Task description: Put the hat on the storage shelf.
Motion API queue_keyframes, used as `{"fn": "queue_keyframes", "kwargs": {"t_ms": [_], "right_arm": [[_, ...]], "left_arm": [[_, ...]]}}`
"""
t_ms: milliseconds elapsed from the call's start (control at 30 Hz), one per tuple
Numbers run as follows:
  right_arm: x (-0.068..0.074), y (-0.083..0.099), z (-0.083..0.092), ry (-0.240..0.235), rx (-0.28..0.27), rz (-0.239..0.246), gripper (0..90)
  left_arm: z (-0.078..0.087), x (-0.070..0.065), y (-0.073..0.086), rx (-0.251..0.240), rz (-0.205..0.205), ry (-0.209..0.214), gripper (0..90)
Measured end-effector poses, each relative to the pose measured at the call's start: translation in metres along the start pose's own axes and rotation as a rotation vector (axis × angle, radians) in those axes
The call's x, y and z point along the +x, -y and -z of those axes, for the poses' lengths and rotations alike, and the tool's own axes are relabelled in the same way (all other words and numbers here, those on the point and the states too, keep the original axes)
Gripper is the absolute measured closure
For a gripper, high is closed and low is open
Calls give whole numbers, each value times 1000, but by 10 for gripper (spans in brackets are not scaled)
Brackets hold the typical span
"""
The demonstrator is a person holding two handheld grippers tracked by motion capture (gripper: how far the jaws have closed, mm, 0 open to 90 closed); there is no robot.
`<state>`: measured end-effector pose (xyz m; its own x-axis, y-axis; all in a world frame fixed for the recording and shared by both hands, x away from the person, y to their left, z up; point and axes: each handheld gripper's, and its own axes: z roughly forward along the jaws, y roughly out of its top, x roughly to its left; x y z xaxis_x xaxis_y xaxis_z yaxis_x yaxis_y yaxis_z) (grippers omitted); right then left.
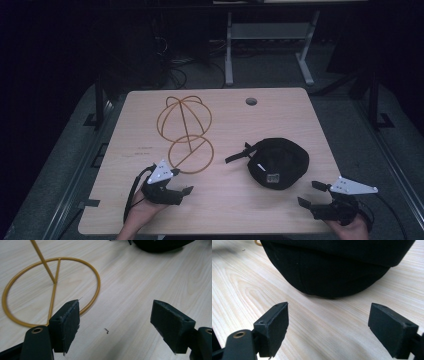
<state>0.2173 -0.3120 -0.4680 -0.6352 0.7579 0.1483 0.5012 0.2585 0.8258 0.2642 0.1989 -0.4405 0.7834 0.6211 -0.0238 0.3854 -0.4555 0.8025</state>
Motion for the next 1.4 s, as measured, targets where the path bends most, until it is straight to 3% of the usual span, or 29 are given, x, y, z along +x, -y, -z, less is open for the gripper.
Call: {"fn": "queue_keyframes", "kwargs": {"t_ms": [233,400,467,633,833,900,1033,1167,1333,1400], "right_arm": [[1,0,-1,-9,0,3,159],[3,-3,3,-6,-12,-2,158],[4,-3,5,1,-23,-7,154],[6,-3,6,-1,-29,-6,153],[5,-3,5,-8,-17,-18,149],[5,-2,5,-7,-20,-17,149],[6,-1,8,-10,-28,-20,150],[1,3,10,-22,-43,-39,151],[1,2,11,-30,-49,-28,154],[2,2,10,-39,-50,-14,156]], "left_arm": [[-3,-7,-2,6,-42,35,235],[-2,-14,-6,5,-102,56,235],[-3,-18,-10,-9,-92,83,225],[-6,-27,-20,-7,-120,122,204],[-21,-41,-50,-12,-152,209,205],[-24,-45,-55,-11,-164,219,205],[-37,-64,-81,-23,-233,267,207],[-59,-76,-116,8,-300,300,214],[-74,-83,-138,39,-341,330,231],[-83,-87,-152,65,-380,345,243]]}}
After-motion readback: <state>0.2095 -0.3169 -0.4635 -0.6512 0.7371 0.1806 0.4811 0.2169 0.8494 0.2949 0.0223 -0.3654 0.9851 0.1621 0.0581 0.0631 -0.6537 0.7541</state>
